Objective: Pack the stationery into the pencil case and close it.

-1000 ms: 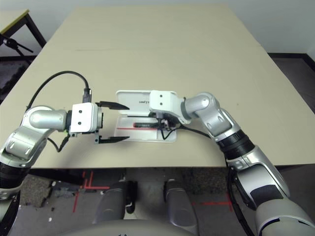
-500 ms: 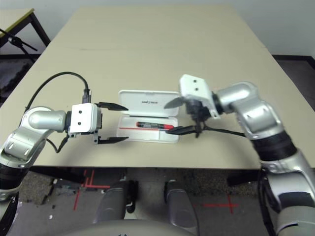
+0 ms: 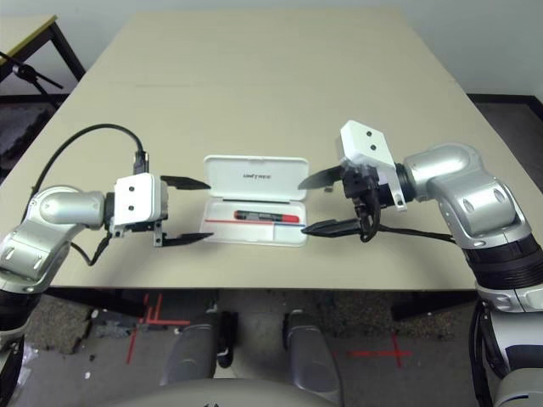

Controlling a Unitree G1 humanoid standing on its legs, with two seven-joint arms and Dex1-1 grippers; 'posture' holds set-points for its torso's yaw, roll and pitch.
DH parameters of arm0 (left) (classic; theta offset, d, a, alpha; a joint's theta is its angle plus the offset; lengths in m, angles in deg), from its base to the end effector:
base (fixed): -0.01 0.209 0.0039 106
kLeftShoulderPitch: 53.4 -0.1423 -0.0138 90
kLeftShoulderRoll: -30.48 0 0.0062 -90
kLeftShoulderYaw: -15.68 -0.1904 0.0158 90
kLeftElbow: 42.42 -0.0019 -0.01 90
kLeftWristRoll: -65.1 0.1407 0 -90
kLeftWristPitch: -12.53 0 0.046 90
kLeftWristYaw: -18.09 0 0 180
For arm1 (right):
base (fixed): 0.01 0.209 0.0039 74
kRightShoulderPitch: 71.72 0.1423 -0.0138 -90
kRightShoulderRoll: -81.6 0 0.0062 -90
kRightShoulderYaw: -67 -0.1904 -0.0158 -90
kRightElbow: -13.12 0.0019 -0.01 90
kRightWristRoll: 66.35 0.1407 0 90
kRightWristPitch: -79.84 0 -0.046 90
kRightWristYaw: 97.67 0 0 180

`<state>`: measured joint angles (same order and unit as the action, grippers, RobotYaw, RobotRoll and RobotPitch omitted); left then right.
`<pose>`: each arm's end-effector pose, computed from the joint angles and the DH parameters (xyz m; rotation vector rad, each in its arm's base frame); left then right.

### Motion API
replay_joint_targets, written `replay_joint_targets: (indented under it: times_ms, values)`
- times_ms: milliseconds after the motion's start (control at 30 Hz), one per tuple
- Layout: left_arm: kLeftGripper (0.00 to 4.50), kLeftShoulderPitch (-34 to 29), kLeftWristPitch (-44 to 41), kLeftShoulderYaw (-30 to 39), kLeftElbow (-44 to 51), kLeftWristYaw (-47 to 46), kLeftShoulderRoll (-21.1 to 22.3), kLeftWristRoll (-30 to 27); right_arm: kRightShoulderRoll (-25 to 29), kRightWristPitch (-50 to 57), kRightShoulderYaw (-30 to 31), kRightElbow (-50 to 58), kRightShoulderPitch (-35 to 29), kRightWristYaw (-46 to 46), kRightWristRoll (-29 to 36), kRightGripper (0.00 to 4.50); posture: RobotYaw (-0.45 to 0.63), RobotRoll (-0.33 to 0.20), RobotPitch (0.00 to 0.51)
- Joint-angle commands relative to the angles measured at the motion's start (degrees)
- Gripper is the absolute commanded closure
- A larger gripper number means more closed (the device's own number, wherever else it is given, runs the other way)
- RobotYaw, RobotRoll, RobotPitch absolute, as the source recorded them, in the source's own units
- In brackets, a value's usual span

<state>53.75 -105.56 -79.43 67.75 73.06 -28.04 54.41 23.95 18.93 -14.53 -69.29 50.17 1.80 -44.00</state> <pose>0.2367 0.2296 0.1809 0.6745 0.2316 -0.9978 0.2739 -0.2313 0.2099 -0.4956 0.2950 1.4665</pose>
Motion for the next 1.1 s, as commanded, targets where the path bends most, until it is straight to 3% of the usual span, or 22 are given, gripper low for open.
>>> replay_joint_targets:
  times_ms: [33,167,400,1100]
  values:
    - [0.00,-1.24,-11.34,2.74,0.06,-7.37,-0.13,2.06,-0.47,-1.06,1.16,-0.71,-0.15,0.25,-0.76,0.02,0.10,0.000,0.115]
    - [0.00,1.10,-22.74,4.82,-1.92,-13.70,-1.90,2.03,-1.05,-1.64,1.90,-1.24,-0.05,0.13,-1.23,0.02,0.11,0.000,0.120]
    - [0.00,6.86,-33.85,6.42,-7.92,-21.21,-5.35,2.24,-1.53,-1.98,3.07,-1.45,0.30,-0.01,-1.63,0.02,0.11,0.000,0.127]
    - [0.00,10.03,-37.28,6.24,-24.07,-25.90,-9.76,1.31,-1.97,-1.77,3.17,-0.10,-0.51,0.96,-2.26,0.02,0.09,0.000,0.128]
